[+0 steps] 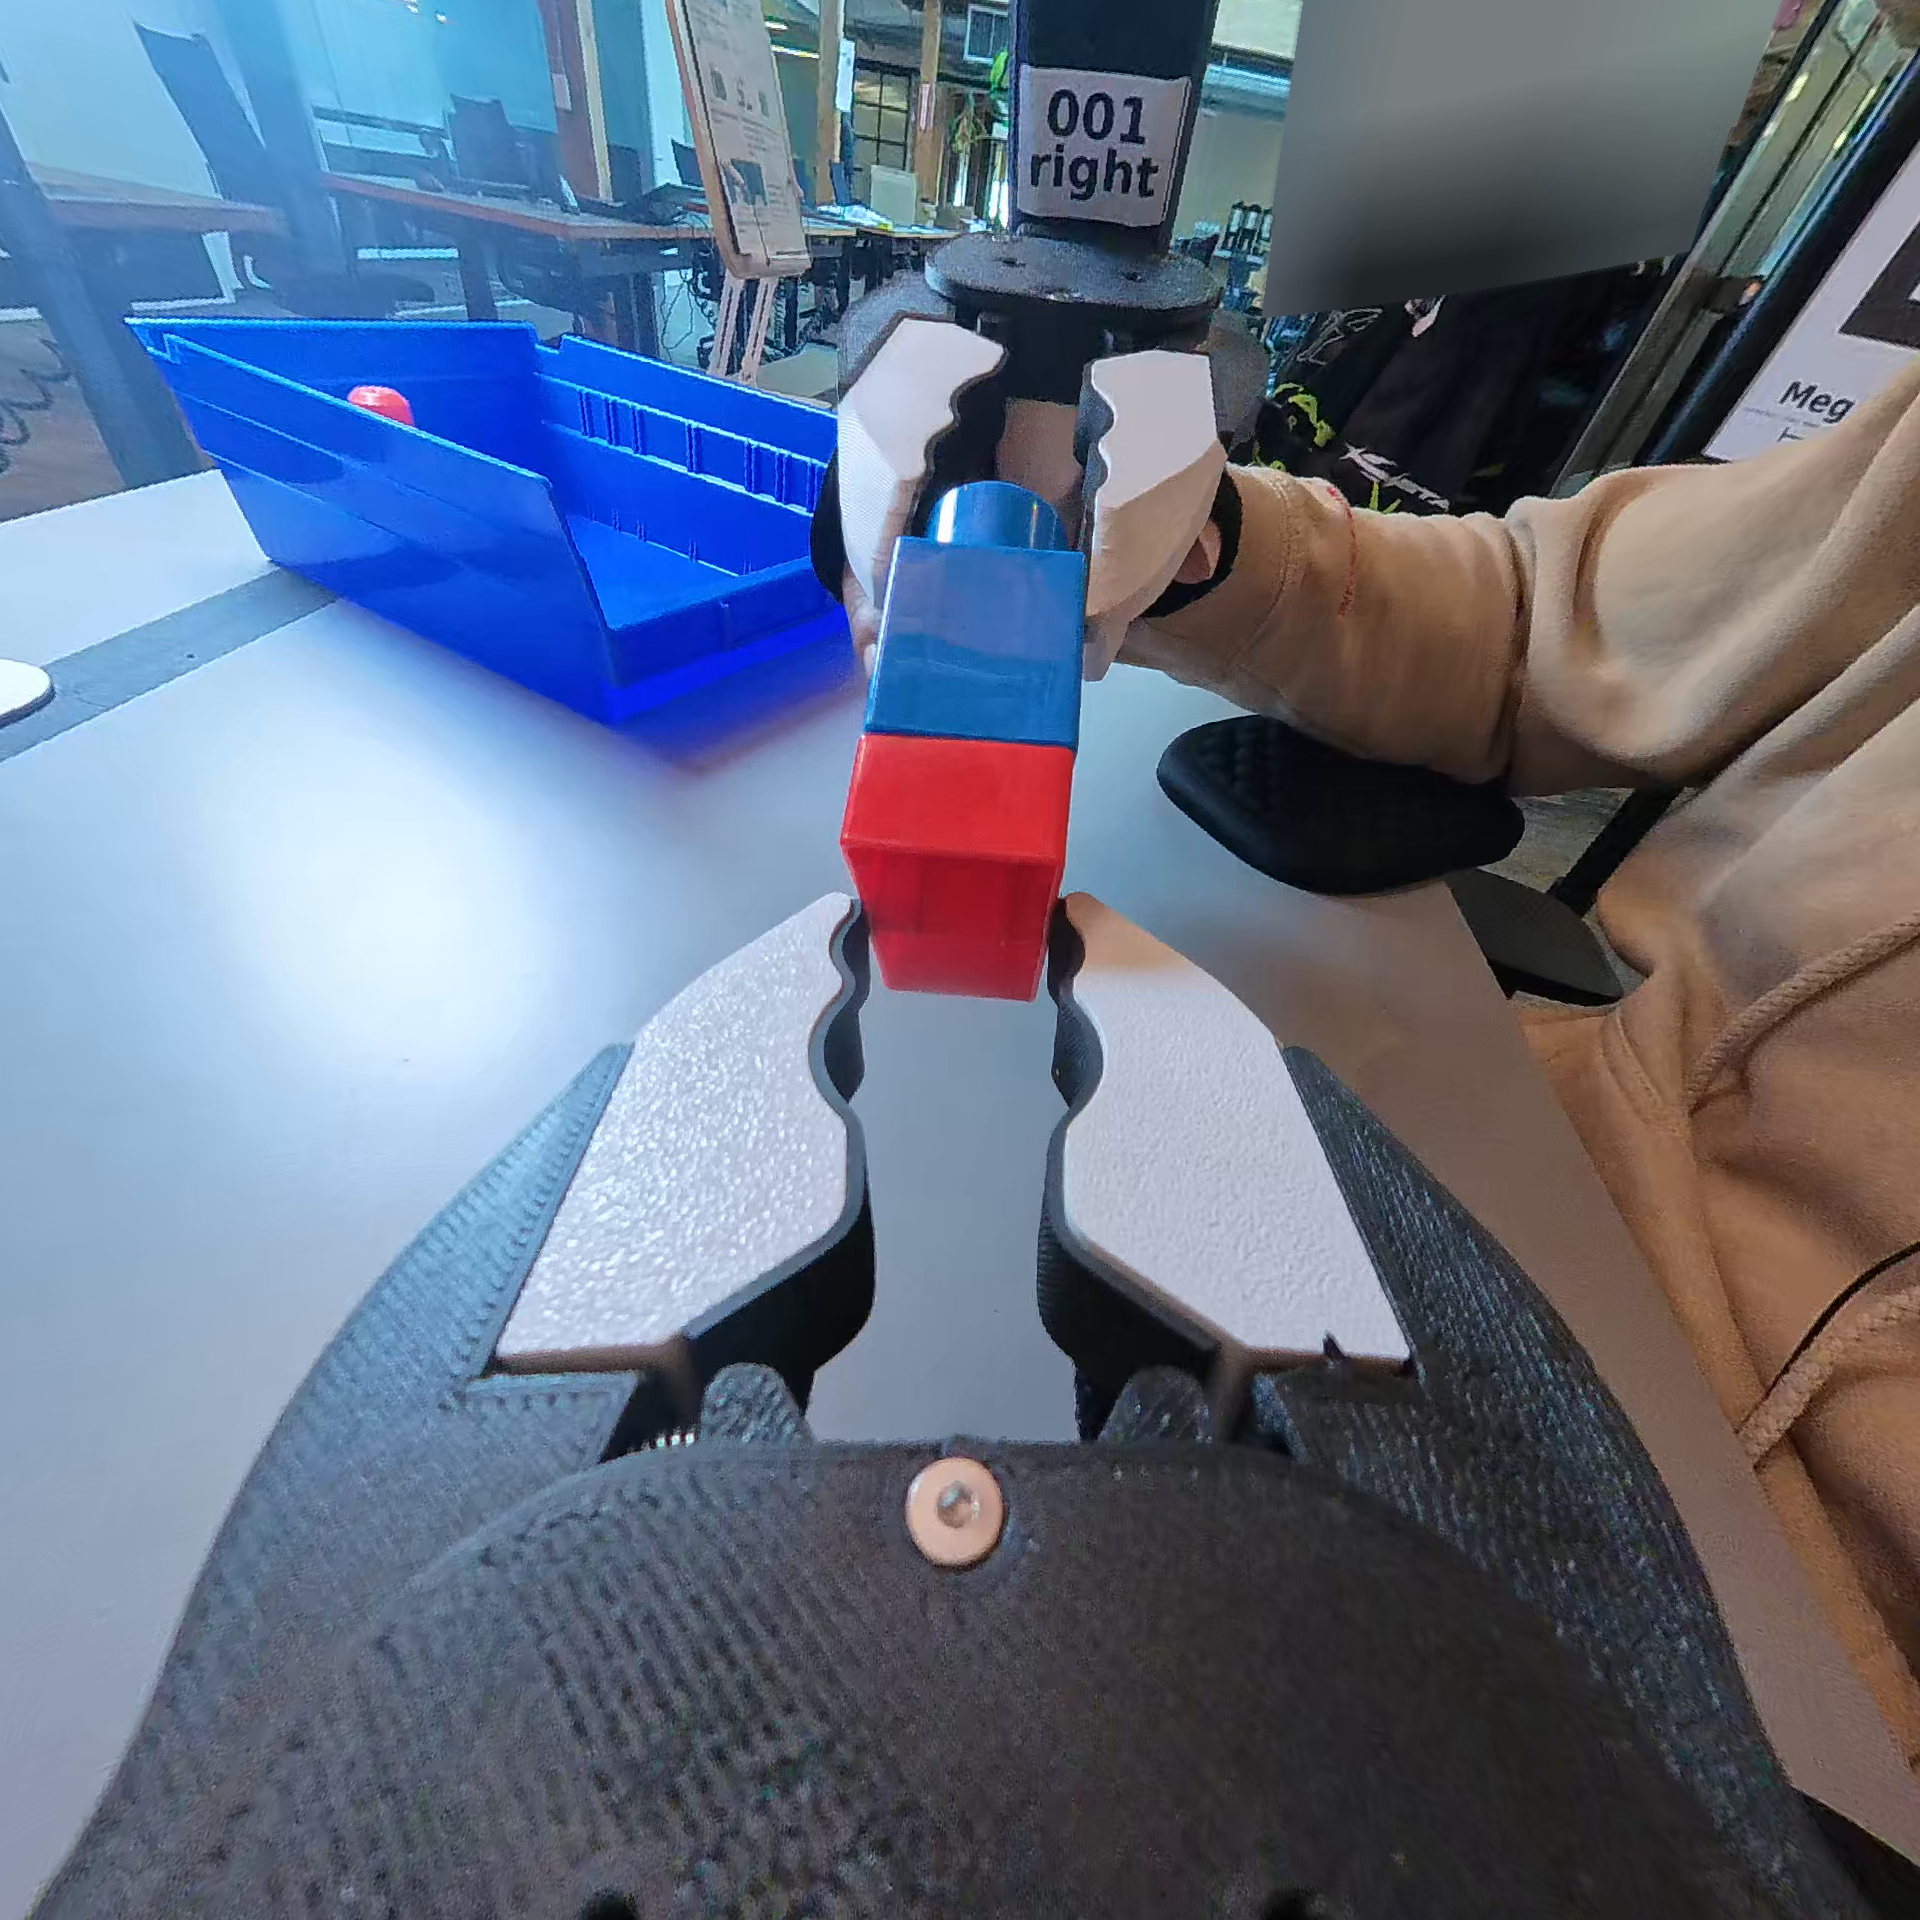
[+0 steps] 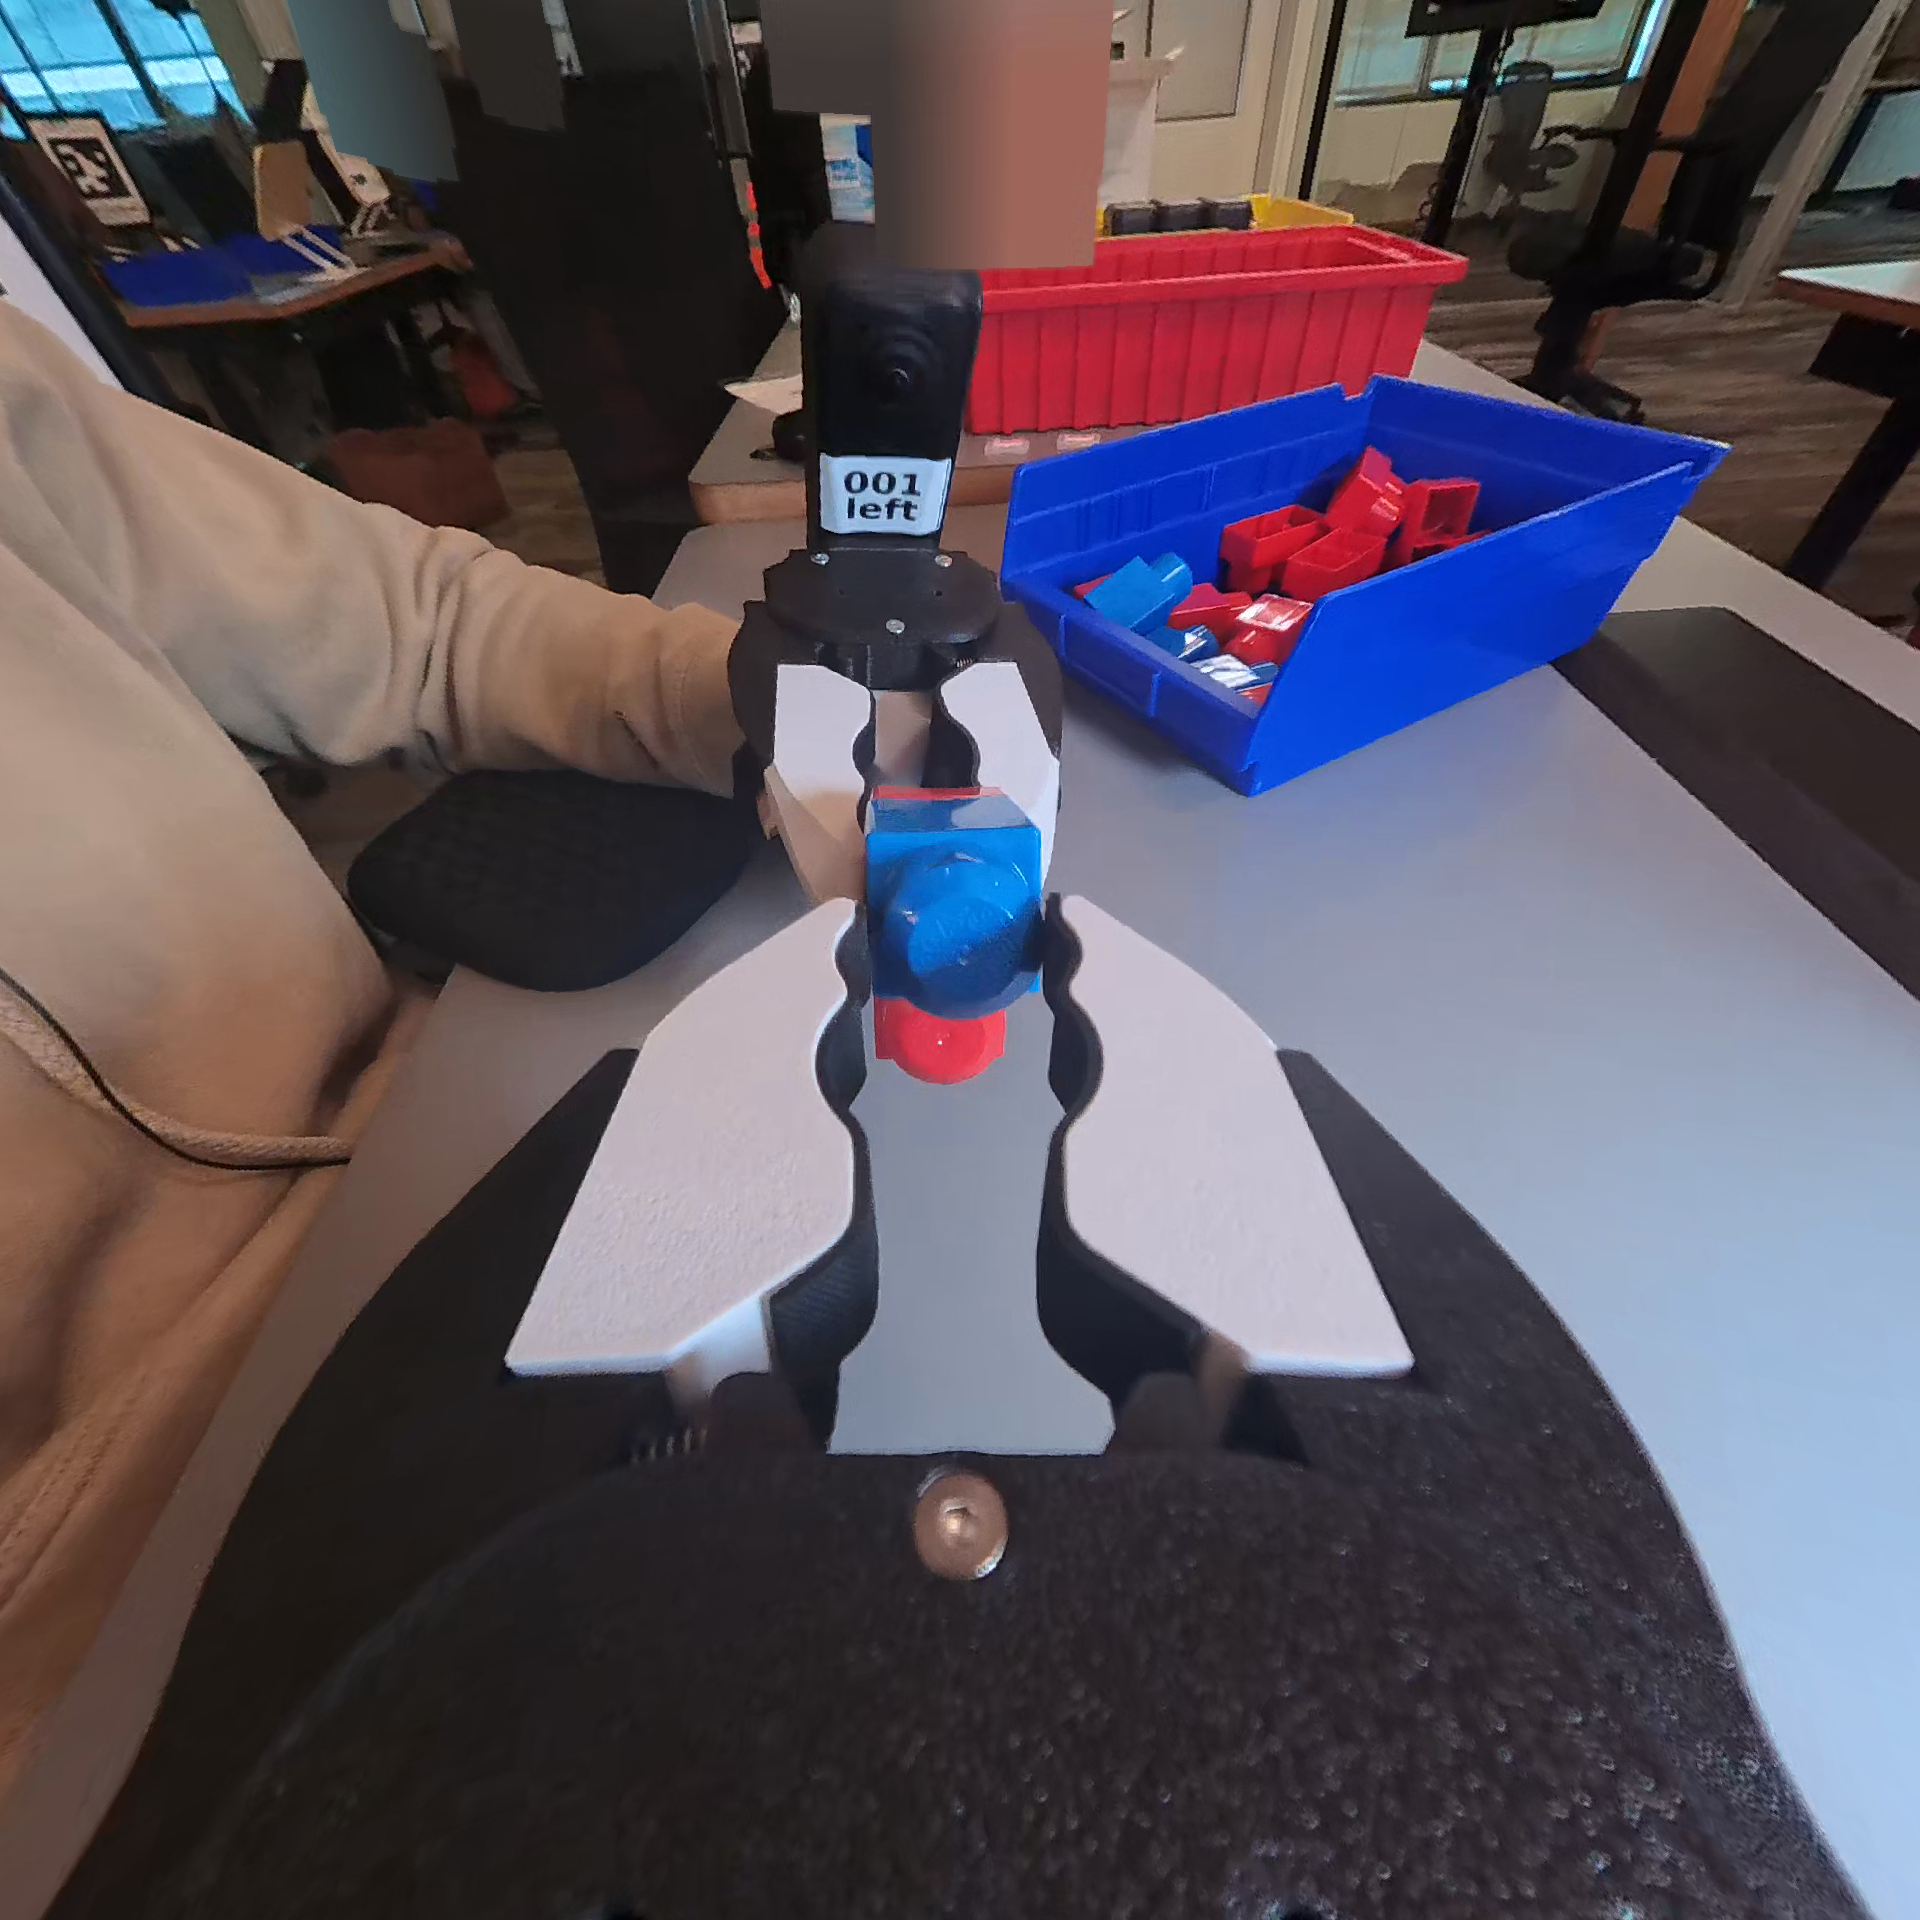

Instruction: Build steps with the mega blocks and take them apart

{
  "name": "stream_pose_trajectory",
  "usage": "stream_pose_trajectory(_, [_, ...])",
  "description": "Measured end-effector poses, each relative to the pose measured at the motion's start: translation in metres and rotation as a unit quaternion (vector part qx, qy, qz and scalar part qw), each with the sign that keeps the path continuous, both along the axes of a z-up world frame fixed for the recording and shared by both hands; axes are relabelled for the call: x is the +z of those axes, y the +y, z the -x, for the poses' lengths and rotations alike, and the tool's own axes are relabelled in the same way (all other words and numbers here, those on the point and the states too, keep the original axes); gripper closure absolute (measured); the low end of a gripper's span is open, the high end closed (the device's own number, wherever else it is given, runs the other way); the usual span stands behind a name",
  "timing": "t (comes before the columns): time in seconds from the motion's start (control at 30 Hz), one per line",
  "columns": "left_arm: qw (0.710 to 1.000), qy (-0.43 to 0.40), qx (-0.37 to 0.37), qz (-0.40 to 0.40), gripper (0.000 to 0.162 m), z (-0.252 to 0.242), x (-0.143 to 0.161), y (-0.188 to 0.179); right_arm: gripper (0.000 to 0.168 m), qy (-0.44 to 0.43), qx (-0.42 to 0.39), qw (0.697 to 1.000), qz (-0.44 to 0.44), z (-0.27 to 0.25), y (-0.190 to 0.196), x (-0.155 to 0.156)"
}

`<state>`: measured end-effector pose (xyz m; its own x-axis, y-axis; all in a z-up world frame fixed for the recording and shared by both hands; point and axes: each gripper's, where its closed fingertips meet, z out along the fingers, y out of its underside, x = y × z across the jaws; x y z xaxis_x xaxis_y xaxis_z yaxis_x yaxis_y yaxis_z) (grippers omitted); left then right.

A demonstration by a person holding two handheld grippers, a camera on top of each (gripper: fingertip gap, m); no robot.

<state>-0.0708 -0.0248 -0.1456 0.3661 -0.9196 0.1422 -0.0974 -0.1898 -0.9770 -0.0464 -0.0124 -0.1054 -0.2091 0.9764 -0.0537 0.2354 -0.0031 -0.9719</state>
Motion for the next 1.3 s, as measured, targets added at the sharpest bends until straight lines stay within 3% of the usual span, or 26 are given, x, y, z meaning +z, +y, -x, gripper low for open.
stream_pose_trajectory(0.1, [1.000, -0.020, 0.014, -0.007, 0.129, 0.001, 0.007, 0.003, 0.139, -0.015, 0.002, 1.000, 0.001, -0.006, 0.002, 0.007])
stream_pose_trajectory(0.17, [0.998, -0.029, 0.047, -0.016, 0.131, 0.007, 0.012, 0.011, 0.139, -0.005, -0.037, 0.999, -0.017, -0.018, 0.020, 0.030])
stream_pose_trajectory(0.27, [0.997, -0.031, 0.075, -0.004, 0.137, 0.020, 0.008, 0.022, 0.139, 0.002, -0.200, 0.979, -0.035, -0.058, 0.090, 0.073])
stream_pose_trajectory(0.37, [0.996, -0.039, 0.081, 0.005, 0.140, 0.022, 0.005, 0.026, 0.139, -0.055, -0.433, 0.897, -0.073, -0.130, 0.194, 0.090])
stream_pose_trajectory(0.43, [0.996, -0.030, 0.078, 0.005, 0.140, 0.019, 0.000, 0.026, 0.139, -0.144, -0.542, 0.824, -0.075, -0.186, 0.257, 0.074])
stream_pose_trajectory(0.53, [0.997, -0.012, 0.075, -0.001, 0.140, 0.016, -0.005, 0.024, 0.139, -0.236, -0.620, 0.748, -0.014, -0.246, 0.327, 0.030])
stream_pose_trajectory(0.67, [0.997, 0.010, 0.081, -0.007, 0.141, 0.017, -0.013, 0.026, 0.139, -0.295, -0.656, 0.691, 0.070, -0.279, 0.377, -0.027])
stream_pose_trajectory(0.8, [0.997, 0.021, 0.079, 0.001, 0.142, 0.017, -0.023, 0.028, 0.139, -0.306, -0.672, 0.664, 0.119, -0.282, 0.404, -0.057])
stream_pose_trajectory(0.93, [0.997, 0.033, 0.071, 0.006, 0.142, 0.015, -0.031, 0.028, 0.137, -0.270, -0.682, 0.662, 0.152, -0.273, 0.418, -0.066])
stream_pose_trajectory(1.03, [0.997, 0.039, 0.065, 0.000, 0.141, 0.013, -0.032, 0.026, 0.128, -0.220, -0.687, 0.678, 0.140, -0.266, 0.423, -0.053])
stream_pose_trajectory(1.17, [0.997, 0.037, 0.067, -0.002, 0.141, 0.013, -0.031, 0.027, 0.126, -0.121, -0.657, 0.739, 0.086, -0.235, 0.404, -0.007])
stream_pose_trajectory(1.3, [0.996, 0.032, 0.081, -0.008, 0.141, 0.016, -0.027, 0.030, 0.125, -0.010, -0.573, 0.818, 0.047, -0.180, 0.334, 0.044])
